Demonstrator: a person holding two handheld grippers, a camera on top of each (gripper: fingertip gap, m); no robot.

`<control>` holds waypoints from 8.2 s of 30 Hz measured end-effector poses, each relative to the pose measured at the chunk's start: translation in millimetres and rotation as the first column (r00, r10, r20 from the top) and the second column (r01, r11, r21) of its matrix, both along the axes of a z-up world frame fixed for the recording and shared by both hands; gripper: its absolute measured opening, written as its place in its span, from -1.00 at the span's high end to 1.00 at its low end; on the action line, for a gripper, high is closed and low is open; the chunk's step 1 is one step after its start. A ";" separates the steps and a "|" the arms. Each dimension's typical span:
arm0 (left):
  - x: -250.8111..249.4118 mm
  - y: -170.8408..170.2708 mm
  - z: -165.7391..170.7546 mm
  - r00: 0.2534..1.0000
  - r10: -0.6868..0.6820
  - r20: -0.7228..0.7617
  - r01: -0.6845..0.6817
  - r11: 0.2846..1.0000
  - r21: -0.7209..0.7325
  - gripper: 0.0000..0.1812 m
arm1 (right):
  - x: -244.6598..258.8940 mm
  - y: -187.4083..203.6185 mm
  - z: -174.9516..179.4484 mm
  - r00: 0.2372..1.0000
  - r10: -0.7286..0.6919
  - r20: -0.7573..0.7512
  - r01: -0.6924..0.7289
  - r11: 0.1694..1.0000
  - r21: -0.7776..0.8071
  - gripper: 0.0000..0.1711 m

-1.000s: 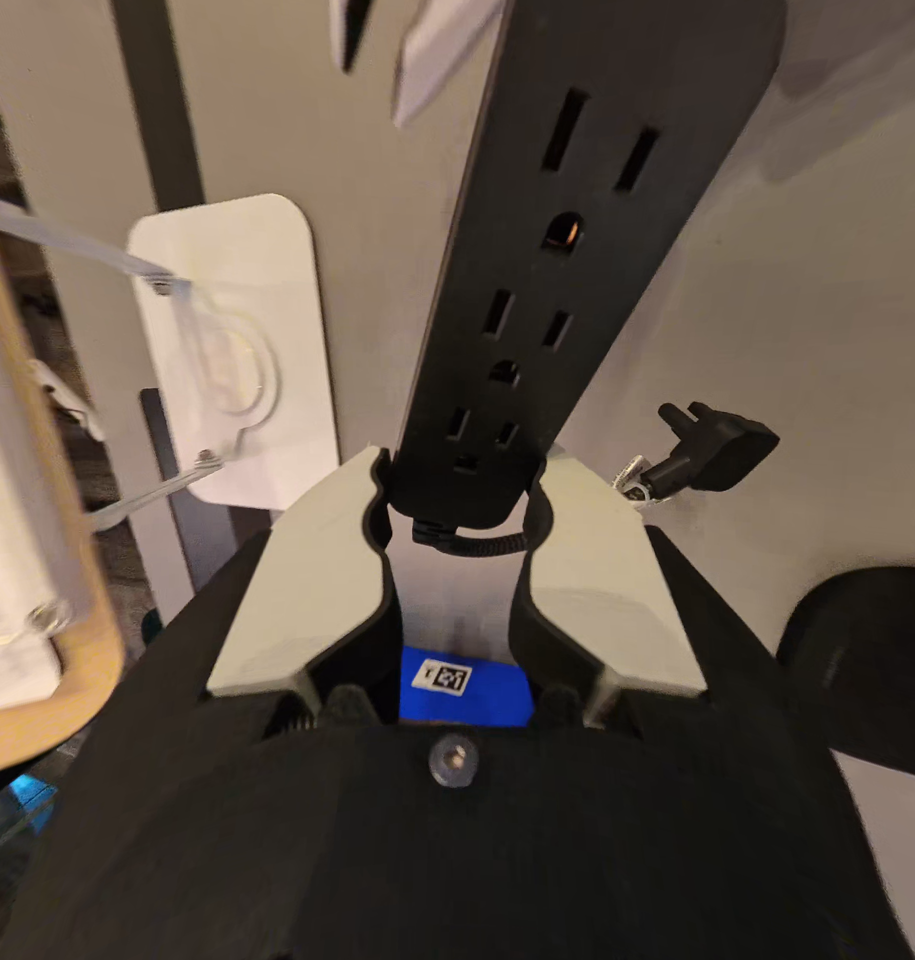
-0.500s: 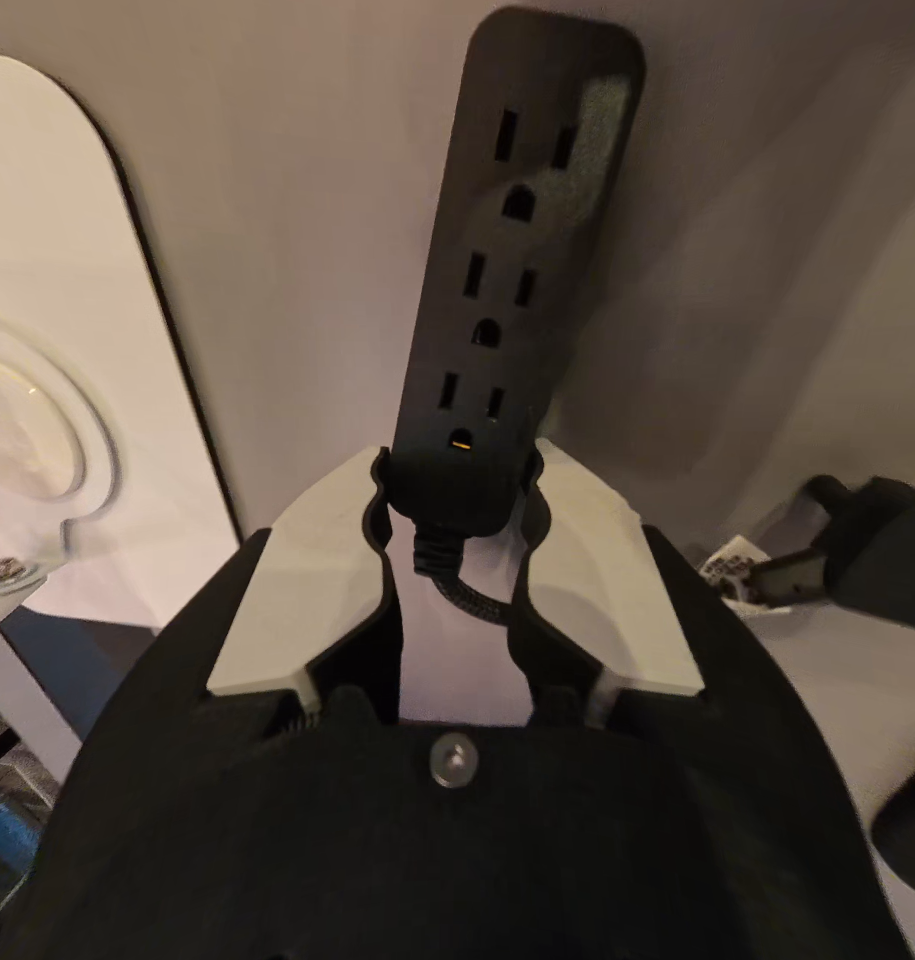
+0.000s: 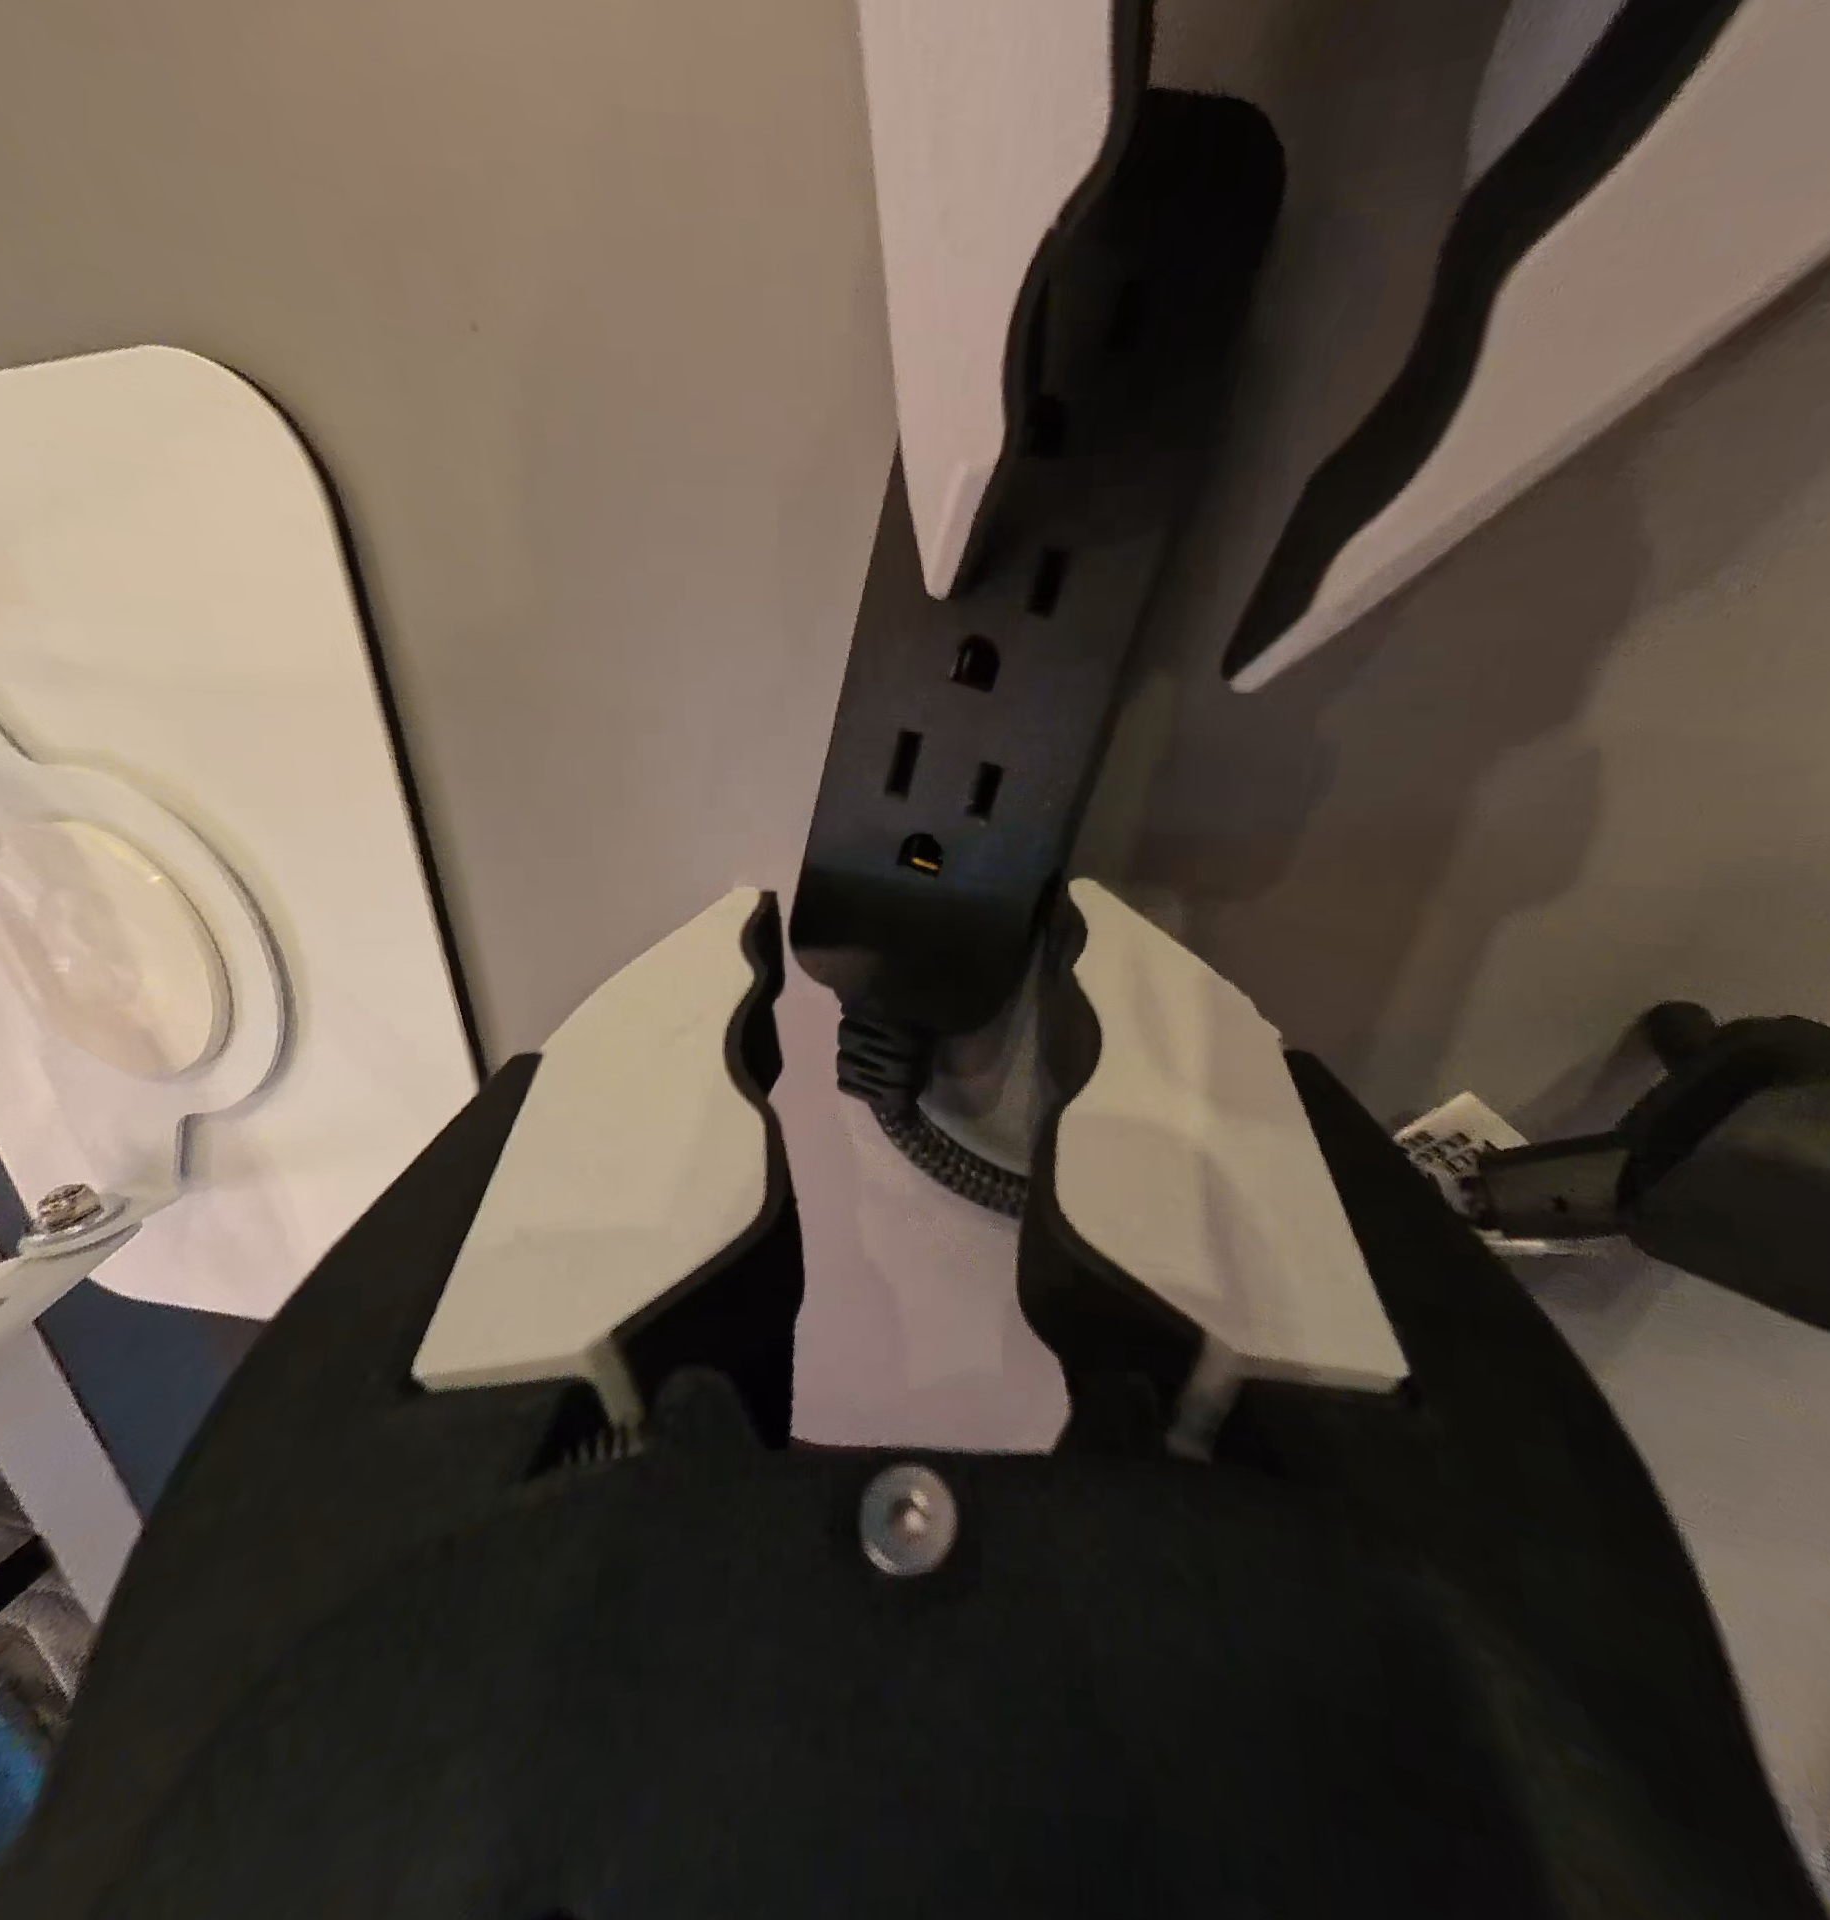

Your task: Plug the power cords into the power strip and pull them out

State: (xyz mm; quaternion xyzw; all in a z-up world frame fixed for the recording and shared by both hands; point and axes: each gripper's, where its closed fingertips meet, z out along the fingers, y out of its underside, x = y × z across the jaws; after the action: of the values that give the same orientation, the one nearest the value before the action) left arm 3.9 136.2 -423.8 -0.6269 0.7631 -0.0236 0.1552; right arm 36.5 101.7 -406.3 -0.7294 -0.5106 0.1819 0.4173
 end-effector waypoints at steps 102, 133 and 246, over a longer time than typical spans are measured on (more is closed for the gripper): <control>105.6 -84.5 147.5 0.474 0.317 0.822 0.199 0.870 -0.450 0.48 | 15.5 -130.2 215.8 0.237 0.546 -0.803 -0.491 0.781 0.386 0.66; 114.2 -114.3 174.2 0.460 0.208 0.863 0.298 0.880 -0.370 0.57 | 24.8 -199.6 274.5 0.043 0.676 -0.735 -0.524 0.642 0.560 0.51; -14.2 8.1 269.7 0.338 0.007 0.941 -0.442 0.884 0.152 0.53 | 16.0 81.0 145.7 0.900 0.030 -0.434 0.186 0.875 0.447 0.96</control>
State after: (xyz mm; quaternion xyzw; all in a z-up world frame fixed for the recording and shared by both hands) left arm -10.3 144.3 -154.1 -0.5622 0.4357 -0.1979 0.6745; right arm 52.5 182.7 -260.6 -0.5663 -0.4046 0.1885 0.6929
